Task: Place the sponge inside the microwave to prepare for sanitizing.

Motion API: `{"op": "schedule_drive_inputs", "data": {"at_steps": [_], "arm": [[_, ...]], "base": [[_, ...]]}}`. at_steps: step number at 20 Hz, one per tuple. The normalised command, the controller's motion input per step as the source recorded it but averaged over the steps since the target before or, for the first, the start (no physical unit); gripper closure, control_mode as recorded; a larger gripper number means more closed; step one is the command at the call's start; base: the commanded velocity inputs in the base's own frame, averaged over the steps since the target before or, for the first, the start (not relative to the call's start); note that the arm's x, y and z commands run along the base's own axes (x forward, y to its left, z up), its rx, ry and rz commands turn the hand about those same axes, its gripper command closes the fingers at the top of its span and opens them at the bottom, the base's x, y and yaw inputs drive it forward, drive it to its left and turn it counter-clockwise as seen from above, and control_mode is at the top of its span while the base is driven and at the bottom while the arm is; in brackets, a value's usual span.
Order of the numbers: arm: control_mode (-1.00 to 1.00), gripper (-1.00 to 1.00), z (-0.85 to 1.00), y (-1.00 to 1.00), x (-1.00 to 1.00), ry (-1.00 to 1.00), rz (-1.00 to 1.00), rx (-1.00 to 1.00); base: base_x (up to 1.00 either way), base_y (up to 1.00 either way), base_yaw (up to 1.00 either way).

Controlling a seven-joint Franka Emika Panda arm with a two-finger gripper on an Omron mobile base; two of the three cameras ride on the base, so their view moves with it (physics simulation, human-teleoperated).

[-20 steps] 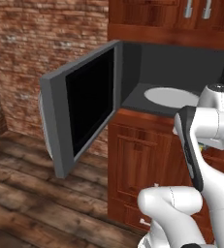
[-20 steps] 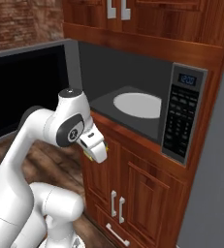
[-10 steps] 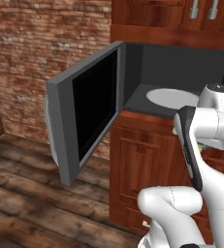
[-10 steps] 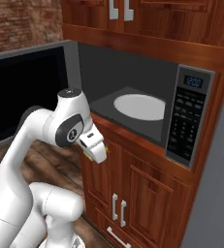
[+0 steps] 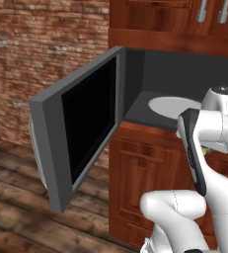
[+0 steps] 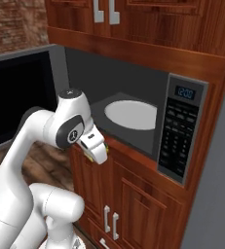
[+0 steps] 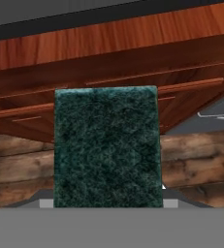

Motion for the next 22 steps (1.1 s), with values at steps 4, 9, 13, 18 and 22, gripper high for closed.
{"op": "schedule_drive_inputs", "data": {"at_steps": [4, 9, 13, 18, 22], "arm": [[1.0, 1.0, 0.0, 0.0, 0.0, 0.0, 0.0, 0.0], [1.0, 1.0, 0.0, 0.0, 0.0, 0.0, 0.0, 0.0], [1.0, 1.0, 0.0, 0.0, 0.0, 0.0, 0.0, 0.0], [-1.0, 1.0, 0.0, 0.0, 0.02, 0.0, 0.0, 0.0], [-1.0, 1.0, 0.0, 0.0, 0.09, 0.0, 0.0, 0.0]], "base": [[0.24, 0.0, 0.0], [0.21, 0.0, 0.0], [0.18, 0.0, 0.0], [0.1, 0.0, 0.0], [0.0, 0.0, 0.0]]}}
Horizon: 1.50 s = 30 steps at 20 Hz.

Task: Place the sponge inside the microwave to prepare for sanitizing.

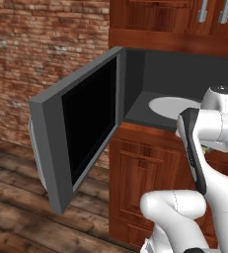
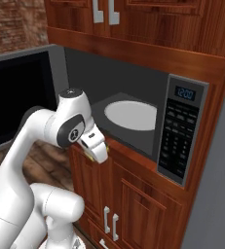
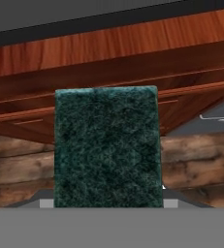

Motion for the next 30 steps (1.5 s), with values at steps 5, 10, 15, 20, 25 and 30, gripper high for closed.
{"op": "schedule_drive_inputs", "data": {"at_steps": [5, 10, 15, 20, 25, 30], "arm": [[-1.0, 1.0, 0.09, 0.0, 0.02, -0.07, 0.0, 0.0], [-1.0, 1.0, 0.41, 0.0, 0.0, -0.17, 0.0, -0.06], [-1.0, 1.0, 0.47, 0.01, 0.0, -0.12, 0.0, -0.09], [-1.0, 1.0, 0.2, -0.01, 0.06, -0.01, -0.01, -0.11], [-1.0, 1.0, 0.25, 0.05, 0.17, -0.13, 0.0, -0.09], [-1.0, 1.0, 0.03, 0.0, 0.15, -0.24, 0.02, -0.03]], "base": [[0.0, 0.0, 0.0], [0.0, 0.0, 0.0], [0.0, 0.0, 0.0], [0.0, 0.0, 0.0], [0.0, 0.0, 0.0], [0.0, 0.0, 0.0]]}}
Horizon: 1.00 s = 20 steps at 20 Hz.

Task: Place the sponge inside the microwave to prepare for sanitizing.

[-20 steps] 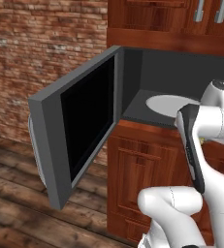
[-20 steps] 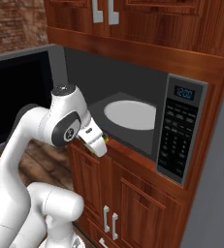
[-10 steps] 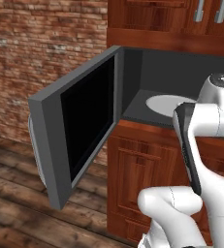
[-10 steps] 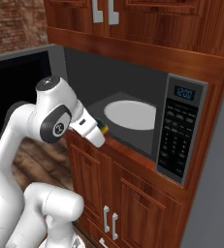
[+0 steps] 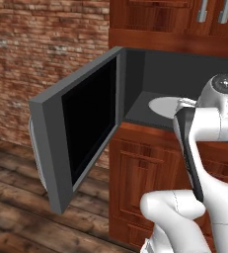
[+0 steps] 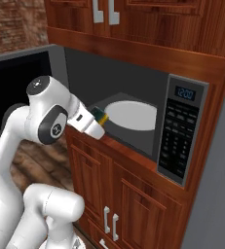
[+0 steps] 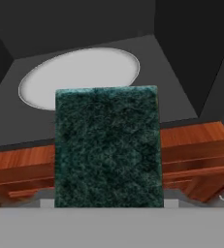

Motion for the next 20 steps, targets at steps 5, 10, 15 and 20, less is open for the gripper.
{"op": "schedule_drive_inputs", "data": {"at_steps": [5, 10, 15, 20], "arm": [[-1.0, 1.0, -0.06, -0.19, 0.45, -0.12, 0.01, -0.01], [-1.0, 1.0, 0.25, -0.07, 0.37, 0.09, 0.0, -0.03], [-1.0, 1.0, 0.35, -0.01, 0.38, 0.22, 0.0, 0.0], [-1.0, 1.0, 0.03, -0.17, 0.37, 0.04, 0.0, 0.0]], "base": [[0.0, 0.0, 0.0], [0.0, 0.0, 0.0], [0.0, 0.0, 0.0], [0.0, 0.0, 0.0]]}}
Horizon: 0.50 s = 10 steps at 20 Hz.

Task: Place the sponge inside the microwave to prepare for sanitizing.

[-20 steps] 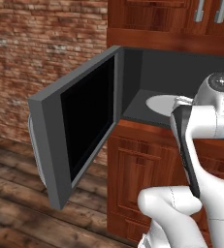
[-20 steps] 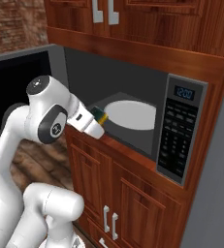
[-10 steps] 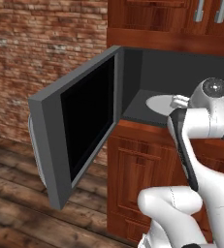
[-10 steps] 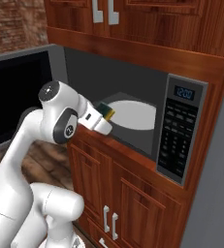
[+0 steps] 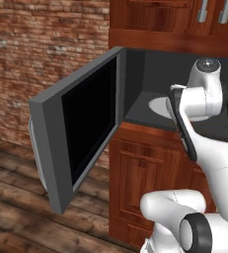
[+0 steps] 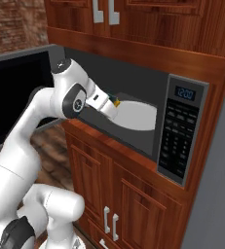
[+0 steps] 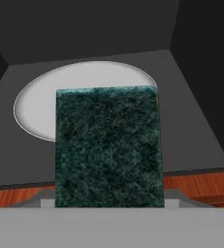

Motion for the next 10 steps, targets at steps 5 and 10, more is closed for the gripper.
{"op": "schedule_drive_inputs", "data": {"at_steps": [5, 10], "arm": [[-1.0, 1.0, -0.26, -0.16, 0.23, -0.03, 0.0, 0.0], [-1.0, 1.0, -0.51, -0.01, 0.11, -0.11, 0.0, 0.0]], "base": [[0.0, 0.0, 0.0], [0.0, 0.0, 0.0]]}}
